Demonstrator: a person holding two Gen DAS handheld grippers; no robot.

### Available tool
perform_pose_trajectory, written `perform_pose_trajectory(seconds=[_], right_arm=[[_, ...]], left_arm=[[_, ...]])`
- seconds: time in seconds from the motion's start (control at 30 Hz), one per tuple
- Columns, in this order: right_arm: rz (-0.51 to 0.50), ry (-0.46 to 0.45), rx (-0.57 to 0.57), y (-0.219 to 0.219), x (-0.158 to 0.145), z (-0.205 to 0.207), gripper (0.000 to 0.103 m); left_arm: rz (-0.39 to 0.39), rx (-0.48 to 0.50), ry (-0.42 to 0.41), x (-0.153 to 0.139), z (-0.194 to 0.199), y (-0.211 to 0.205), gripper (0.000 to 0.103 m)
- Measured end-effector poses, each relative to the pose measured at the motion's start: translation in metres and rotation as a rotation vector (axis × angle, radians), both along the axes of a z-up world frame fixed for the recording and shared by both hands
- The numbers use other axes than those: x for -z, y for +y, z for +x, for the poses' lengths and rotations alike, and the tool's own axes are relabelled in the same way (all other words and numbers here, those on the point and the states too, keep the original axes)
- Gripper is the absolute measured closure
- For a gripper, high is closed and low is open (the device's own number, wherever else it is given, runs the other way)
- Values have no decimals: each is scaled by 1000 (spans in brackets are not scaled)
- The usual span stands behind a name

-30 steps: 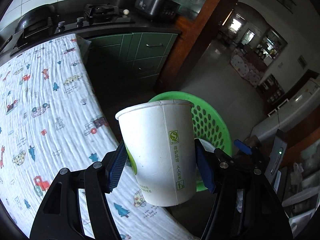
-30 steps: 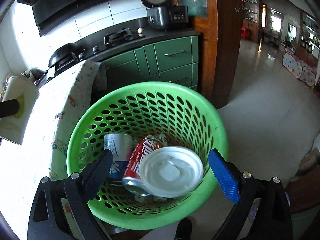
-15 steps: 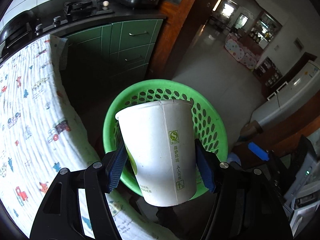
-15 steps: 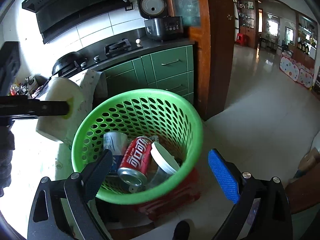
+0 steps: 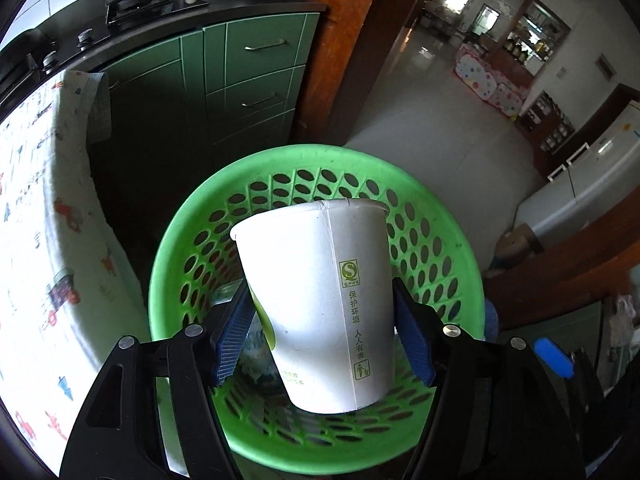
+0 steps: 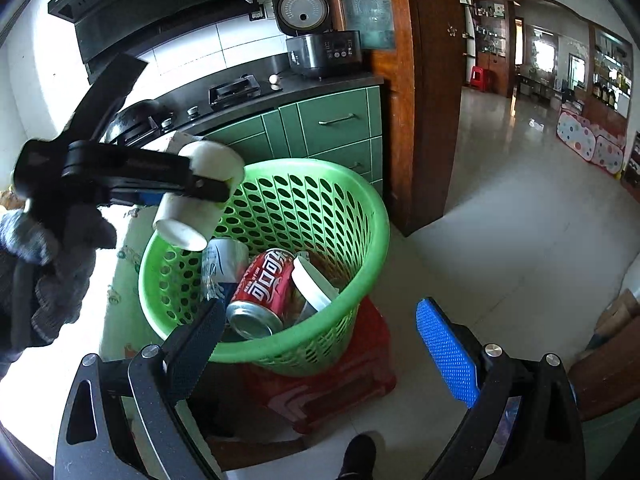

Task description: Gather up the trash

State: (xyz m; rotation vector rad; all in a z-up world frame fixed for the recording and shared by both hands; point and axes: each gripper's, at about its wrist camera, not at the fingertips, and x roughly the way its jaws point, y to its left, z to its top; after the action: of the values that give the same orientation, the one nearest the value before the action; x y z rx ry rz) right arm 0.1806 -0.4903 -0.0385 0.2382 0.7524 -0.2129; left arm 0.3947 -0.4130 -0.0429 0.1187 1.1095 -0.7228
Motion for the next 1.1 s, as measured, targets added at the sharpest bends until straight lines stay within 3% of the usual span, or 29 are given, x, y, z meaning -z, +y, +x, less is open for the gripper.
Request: perform_pose_trajectory(seconds=[0.13, 0.37, 0.7, 1.1], right_arm=[[10, -6, 7, -1, 2, -4, 10], [29, -33, 18, 7, -3, -16, 10], [5, -58, 12, 43, -25, -31, 10], [-31, -48, -11, 91, -42, -50, 10]], left_arm=[[-6, 4, -6, 6, -1, -2, 26], [-43, 10, -44, -9, -15, 16, 22], [-66, -29, -189, -56, -62, 88, 15], [-106, -117, -333, -91, -125, 178, 10]])
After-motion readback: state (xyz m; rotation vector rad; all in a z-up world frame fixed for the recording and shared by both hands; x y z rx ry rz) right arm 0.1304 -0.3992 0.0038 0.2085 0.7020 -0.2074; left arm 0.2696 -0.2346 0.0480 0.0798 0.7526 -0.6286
